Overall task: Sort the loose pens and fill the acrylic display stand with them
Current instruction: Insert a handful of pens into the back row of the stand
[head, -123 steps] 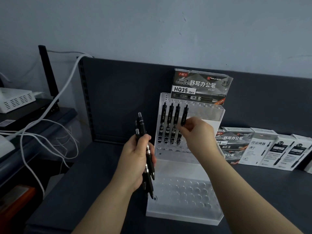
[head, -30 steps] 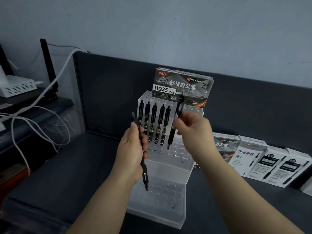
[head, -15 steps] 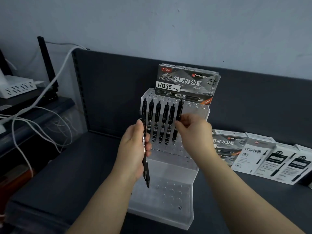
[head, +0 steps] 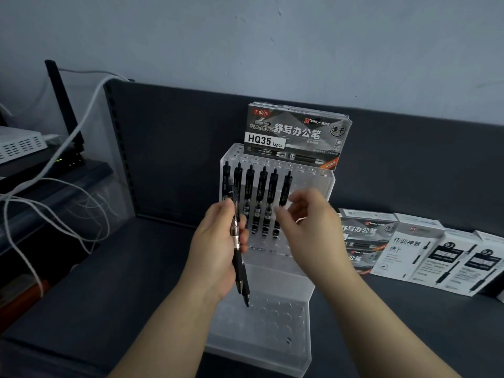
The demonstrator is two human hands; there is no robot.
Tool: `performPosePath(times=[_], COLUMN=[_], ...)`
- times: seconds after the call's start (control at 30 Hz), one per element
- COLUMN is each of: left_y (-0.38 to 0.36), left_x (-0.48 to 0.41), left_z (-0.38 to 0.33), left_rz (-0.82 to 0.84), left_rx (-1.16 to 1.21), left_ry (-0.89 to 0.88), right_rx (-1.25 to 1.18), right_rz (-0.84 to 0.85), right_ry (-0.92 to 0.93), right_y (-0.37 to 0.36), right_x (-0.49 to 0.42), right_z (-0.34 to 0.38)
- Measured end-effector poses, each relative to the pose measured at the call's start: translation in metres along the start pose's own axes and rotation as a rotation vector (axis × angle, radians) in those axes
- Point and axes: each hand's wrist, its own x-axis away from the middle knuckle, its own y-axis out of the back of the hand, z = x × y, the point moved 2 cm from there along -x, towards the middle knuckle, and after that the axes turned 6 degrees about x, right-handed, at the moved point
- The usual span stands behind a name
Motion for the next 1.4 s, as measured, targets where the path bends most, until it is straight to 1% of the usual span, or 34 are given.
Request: performPosePath(times=[0.07, 0.13, 0.17, 0.27, 0.37, 0.47, 0.53, 0.63, 0.7, 0.8, 0.87, 0.97, 1.03, 1.23, 1.4], left_y=[-0.004, -0.009, -0.011, -0.015, -0.019, -0.023, -0.024, -0.024, -0.023, -0.015, -0.009, -0.003, -0.001, 0.002, 0.001], left_x=[0.001, 0.002, 0.004, 0.007, 0.011, 0.014, 0.015, 0.016, 0.018, 0.017, 0.015, 0.014, 0.013, 0.013, 0.014], left_z=[0.002, 0.005, 0.006, 0.006, 0.006, 0.006, 0.007, 0.009, 0.009, 0.004, 0.000, -0.004, -0.005, -0.007, -0.008], left_rz=[0.008, 0.020, 0.023, 0.026, 0.055, 0.102, 0.112, 0.122, 0.129, 0.094, 0.067, 0.054, 0.050, 0.059, 0.070], left_rx=[0.025, 0.070, 0.089, 0.113, 0.141, 0.119, 0.097, 0.030, -0.032, -0.125, -0.140, -0.107, -0.114, -0.150, -0.153], left_ry=[0.020, 0.036, 0.042, 0.056, 0.080, 0.057, 0.039, -0.020, -0.066, -0.156, -0.190, -0.196, -0.211, -0.229, -0.228], right_rx=[-0.105, -0.150, -0.158, -0.192, -0.289, -0.379, -0.386, -0.339, -0.355, -0.348, -0.322, -0.207, -0.127, 0.007, 0.129], right_rz=[0.133, 0.285, 0.322, 0.350, 0.367, 0.384, 0.390, 0.368, 0.326, 0.257, 0.172, 0.011, -0.037, 0.011, 0.054], right_ry=[0.028, 0.043, 0.037, -0.012, -0.087, -0.161, -0.170, -0.156, -0.174, -0.181, -0.152, -0.108, -0.111, -0.145, -0.084], right_y=[0.000, -0.004, -0.006, -0.006, -0.005, -0.005, -0.005, -0.004, 0.000, 0.016, 0.029, 0.040, 0.036, 0.010, 0.000], right_x=[0.012, 0.022, 0.025, 0.024, 0.022, 0.022, 0.023, 0.023, 0.021, 0.011, 0.001, -0.014, -0.020, -0.022, -0.019], right_z=[0.013, 0.022, 0.023, 0.018, 0.014, 0.010, 0.010, 0.010, 0.011, 0.011, 0.011, 0.006, 0.000, -0.023, -0.025])
